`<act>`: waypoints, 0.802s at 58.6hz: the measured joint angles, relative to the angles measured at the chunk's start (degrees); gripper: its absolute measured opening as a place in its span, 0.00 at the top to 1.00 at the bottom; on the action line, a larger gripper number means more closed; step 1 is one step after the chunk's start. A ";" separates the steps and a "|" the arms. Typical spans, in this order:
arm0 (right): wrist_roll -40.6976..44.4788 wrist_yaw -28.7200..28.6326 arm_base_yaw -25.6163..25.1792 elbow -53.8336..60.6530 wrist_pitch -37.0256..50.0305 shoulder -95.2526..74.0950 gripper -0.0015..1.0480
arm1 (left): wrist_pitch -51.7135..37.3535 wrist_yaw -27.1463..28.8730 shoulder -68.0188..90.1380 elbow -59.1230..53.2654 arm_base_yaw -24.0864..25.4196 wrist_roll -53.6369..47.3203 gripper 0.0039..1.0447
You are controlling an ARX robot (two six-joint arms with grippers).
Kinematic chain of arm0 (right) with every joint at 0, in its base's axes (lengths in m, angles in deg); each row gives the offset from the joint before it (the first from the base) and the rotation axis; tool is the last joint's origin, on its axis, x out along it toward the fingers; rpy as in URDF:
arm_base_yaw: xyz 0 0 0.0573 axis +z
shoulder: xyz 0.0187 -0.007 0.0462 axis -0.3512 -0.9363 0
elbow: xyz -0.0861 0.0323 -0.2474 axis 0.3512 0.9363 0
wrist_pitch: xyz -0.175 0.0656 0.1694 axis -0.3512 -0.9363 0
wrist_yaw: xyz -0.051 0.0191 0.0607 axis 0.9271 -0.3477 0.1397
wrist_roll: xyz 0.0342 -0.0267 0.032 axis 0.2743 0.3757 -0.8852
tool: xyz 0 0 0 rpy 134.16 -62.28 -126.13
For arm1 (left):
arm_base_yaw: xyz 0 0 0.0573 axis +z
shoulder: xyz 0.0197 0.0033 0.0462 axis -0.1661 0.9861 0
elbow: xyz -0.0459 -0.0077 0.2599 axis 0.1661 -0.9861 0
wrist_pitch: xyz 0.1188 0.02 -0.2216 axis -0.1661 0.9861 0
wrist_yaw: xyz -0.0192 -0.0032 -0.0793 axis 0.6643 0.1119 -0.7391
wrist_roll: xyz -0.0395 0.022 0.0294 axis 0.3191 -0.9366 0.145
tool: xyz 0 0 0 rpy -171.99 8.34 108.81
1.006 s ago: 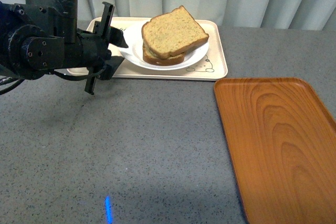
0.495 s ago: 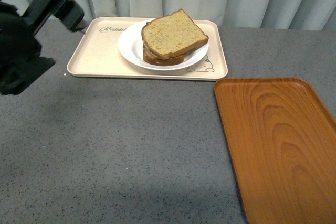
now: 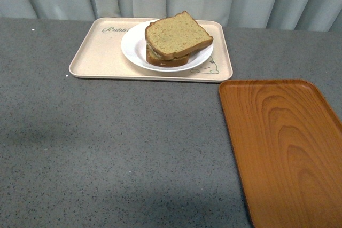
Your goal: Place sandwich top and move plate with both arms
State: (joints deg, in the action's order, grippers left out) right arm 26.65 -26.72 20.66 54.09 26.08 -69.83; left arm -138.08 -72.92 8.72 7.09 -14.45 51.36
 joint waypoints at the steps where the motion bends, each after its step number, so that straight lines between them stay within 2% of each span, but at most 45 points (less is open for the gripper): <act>1: 0.00 0.00 0.00 0.00 0.00 0.00 0.09 | 0.22 -0.17 -0.46 -0.31 0.07 -0.04 0.85; 5: 0.00 0.00 0.00 0.00 0.00 0.00 0.09 | 1.92 -0.50 -4.17 -2.25 0.55 -0.33 0.97; 9: 0.00 0.00 0.00 0.00 0.00 0.00 0.09 | 3.65 -0.83 -7.58 -3.74 0.98 -0.61 0.96; 13: 0.00 0.00 0.00 0.00 0.00 0.00 0.09 | 5.95 -4.15 -11.43 -5.29 3.28 -0.83 0.96; 18: 0.00 0.00 0.00 0.00 0.00 0.00 0.09 | 8.87 -4.28 -15.65 -6.78 4.57 -0.94 0.96; 29: 0.00 0.00 0.00 0.00 -0.02 0.00 0.09 | 21.42 -4.52 -29.42 -7.85 4.74 -1.11 0.96; 47: 0.00 0.00 0.00 0.00 -0.02 0.00 0.09 | 32.46 -4.59 -43.41 -10.49 4.74 -1.20 0.96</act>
State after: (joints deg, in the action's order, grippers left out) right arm 26.65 -26.72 20.66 54.09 26.06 -69.83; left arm -105.63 -77.51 -34.69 -3.40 -9.70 50.16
